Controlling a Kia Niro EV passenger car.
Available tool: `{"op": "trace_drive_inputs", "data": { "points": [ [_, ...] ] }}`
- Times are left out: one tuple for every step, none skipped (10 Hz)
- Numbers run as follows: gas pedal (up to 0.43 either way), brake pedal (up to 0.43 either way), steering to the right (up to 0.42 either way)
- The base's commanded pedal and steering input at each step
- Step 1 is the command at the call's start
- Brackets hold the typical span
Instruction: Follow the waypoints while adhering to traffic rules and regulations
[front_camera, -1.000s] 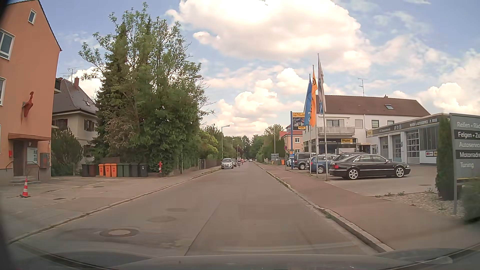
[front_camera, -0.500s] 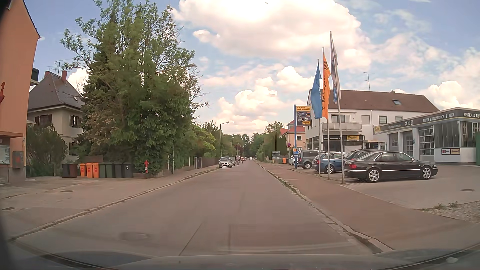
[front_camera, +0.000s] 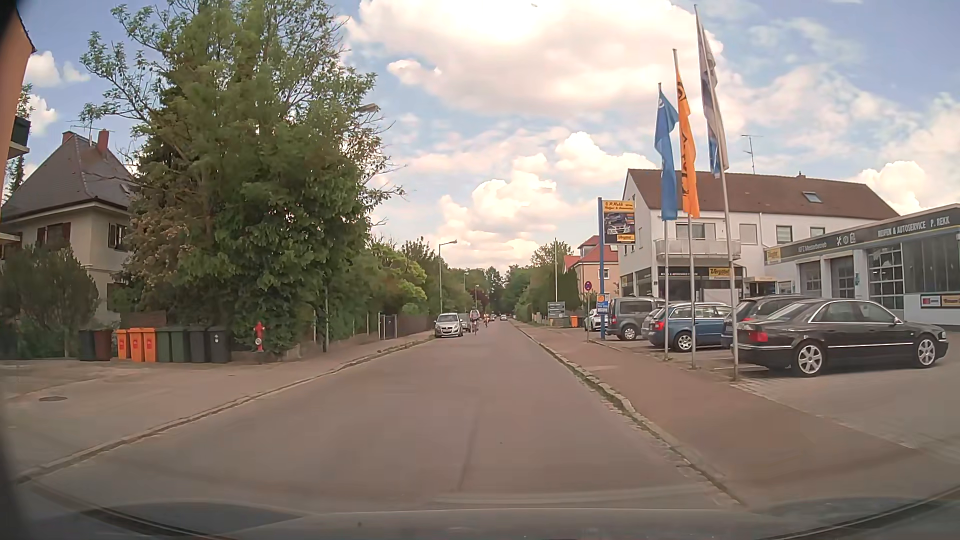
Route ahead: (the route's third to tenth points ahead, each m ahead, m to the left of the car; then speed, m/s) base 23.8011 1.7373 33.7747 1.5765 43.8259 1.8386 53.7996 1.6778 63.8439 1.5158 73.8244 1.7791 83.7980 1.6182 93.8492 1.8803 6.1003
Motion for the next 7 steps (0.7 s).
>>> {"op": "trace_drive_inputs", "data": {
  "points": [
    [0.000,0.024,-0.010],
    [0.000,0.018,-0.010],
    [0.000,0.018,-0.010],
    [0.000,0.018,-0.010],
    [0.020,0.018,-0.008],
    [0.039,0.018,-0.005],
    [0.039,0.018,-0.005]
  ]
}}
